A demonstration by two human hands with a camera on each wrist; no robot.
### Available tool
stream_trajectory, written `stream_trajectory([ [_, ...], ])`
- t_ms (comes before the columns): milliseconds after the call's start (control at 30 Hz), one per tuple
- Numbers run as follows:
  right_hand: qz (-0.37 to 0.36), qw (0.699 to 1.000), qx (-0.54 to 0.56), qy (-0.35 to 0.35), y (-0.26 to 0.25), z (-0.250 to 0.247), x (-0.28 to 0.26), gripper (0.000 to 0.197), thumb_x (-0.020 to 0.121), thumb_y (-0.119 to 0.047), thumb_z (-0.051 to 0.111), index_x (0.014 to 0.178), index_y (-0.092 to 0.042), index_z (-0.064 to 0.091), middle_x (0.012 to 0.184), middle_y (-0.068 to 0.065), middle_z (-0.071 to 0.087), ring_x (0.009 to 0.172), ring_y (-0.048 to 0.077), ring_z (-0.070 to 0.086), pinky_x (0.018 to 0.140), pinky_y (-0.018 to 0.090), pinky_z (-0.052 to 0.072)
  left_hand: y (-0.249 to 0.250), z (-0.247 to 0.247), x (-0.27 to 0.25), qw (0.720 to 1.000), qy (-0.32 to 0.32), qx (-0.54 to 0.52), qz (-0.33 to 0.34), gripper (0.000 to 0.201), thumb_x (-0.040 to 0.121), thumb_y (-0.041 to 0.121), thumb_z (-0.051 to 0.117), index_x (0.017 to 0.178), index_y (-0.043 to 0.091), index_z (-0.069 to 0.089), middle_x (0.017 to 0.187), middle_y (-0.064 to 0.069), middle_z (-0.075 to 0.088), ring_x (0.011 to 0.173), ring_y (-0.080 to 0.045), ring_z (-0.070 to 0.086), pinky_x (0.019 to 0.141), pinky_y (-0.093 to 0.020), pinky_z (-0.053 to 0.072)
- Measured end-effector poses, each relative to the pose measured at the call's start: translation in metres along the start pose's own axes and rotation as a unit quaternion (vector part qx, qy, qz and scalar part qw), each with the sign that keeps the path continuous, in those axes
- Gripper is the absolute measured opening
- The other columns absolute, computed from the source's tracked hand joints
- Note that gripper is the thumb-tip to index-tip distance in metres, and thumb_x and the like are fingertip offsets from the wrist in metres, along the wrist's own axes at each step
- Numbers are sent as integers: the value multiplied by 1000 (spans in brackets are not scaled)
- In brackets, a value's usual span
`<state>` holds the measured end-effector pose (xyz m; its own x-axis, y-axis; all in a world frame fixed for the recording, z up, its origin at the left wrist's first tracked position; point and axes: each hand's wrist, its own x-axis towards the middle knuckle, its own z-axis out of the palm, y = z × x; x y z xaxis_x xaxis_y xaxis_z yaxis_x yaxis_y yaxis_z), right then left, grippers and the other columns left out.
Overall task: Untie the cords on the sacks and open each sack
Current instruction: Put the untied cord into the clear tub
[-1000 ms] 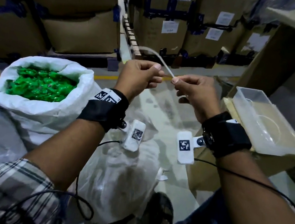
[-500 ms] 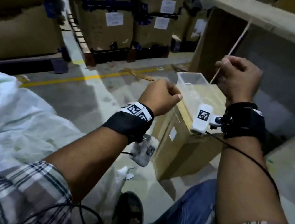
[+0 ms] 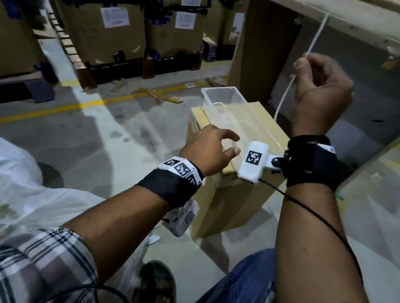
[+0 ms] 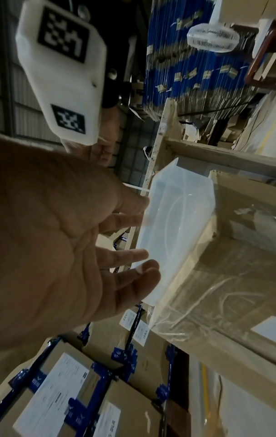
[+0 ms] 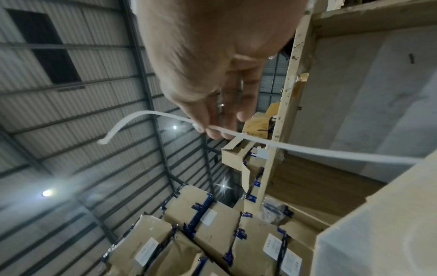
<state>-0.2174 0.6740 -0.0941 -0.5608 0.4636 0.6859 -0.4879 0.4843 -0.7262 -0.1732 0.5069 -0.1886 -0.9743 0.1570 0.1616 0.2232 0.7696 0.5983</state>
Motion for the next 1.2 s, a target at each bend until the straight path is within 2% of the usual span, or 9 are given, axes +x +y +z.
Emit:
stream_trajectory([
  [67, 40, 995, -60, -69, 13, 4, -7, 13, 86, -24, 68, 92, -20, 79, 79, -10, 73, 72, -3, 69, 72, 22, 58, 1, 2, 0, 1000, 6, -5, 5, 31, 93, 49, 61, 122, 40, 65, 125, 0, 61, 111, -20, 57, 92, -36, 47],
  [167, 97, 966, -154, -186, 33, 15, -25, 14, 87, -24, 68, 95, -19, 79, 86, 0, 76, 85, 19, 71, 83, 38, 59, 4, 5, 0, 1000, 6, -14, 1, 29, 93, 50, 62, 121, 40, 65, 123, 0, 61, 108, -20, 58, 91, -35, 48],
  [300, 116, 934, -222, -256, 46, 28, -38, 12, 90, -24, 67, 92, -18, 77, 89, 6, 75, 87, 21, 69, 89, 32, 56, 4, 9, -1, 1000, 2, -20, -6, 28, 93, 51, 61, 120, 41, 63, 119, 1, 60, 103, -19, 59, 85, -32, 45],
  [433, 158, 879, -337, -299, 58, 34, -42, 14, 88, -20, 64, 95, -13, 74, 100, 15, 70, 108, 26, 60, 89, 35, 54, -1, 10, -1, 999, -1, -30, -9, 29, 92, 54, 62, 119, 43, 63, 115, 3, 60, 104, -17, 57, 82, -30, 41],
  [633, 161, 794, -419, -410, 58, 49, -51, 15, 74, -14, 81, 74, -7, 68, 70, 10, 60, 65, 27, 59, 57, 25, 40, -1, 7, 1, 1000, -11, -23, -5, 28, 91, 55, 63, 117, 45, 63, 117, 2, 60, 107, -18, 57, 84, -33, 46],
  [733, 157, 789, -426, -413, 60, 51, -49, 33, 73, -19, 82, 58, -12, 53, 62, 5, 51, 51, 18, 48, 45, 22, 28, -2, 7, 1, 999, -8, -30, -5, 27, 90, 55, 64, 115, 47, 63, 118, 2, 61, 107, -17, 57, 84, -34, 47],
  [800, 165, 793, -418, -411, 59, 49, -45, 25, 79, -25, 79, 69, -8, 63, 69, 5, 58, 57, 17, 50, 48, 24, 31, -2, 5, 1, 999, -14, -40, -5, 30, 90, 54, 65, 119, 45, 63, 121, 3, 62, 108, -17, 59, 90, -37, 51],
  [967, 189, 846, -351, -355, 55, 40, -31, 38, 89, -32, 73, 116, -7, 70, 113, 15, 69, 104, 25, 65, 94, 36, 54, 0, -1, 2, 998, -18, -62, -5, 38, 94, 34, 68, 131, 40, 61, 128, 3, 63, 103, -18, 66, 95, -37, 53],
  [1200, 149, 875, -320, -333, 20, 38, -34, 16, 89, -25, 68, 91, -11, 76, 93, 10, 73, 87, 27, 69, 86, 44, 59, -15, -36, -4, 999, 11, -26, -44, 42, 95, 7, 59, 129, 30, 65, 130, 5, 66, 118, -16, 61, 99, -32, 50],
])
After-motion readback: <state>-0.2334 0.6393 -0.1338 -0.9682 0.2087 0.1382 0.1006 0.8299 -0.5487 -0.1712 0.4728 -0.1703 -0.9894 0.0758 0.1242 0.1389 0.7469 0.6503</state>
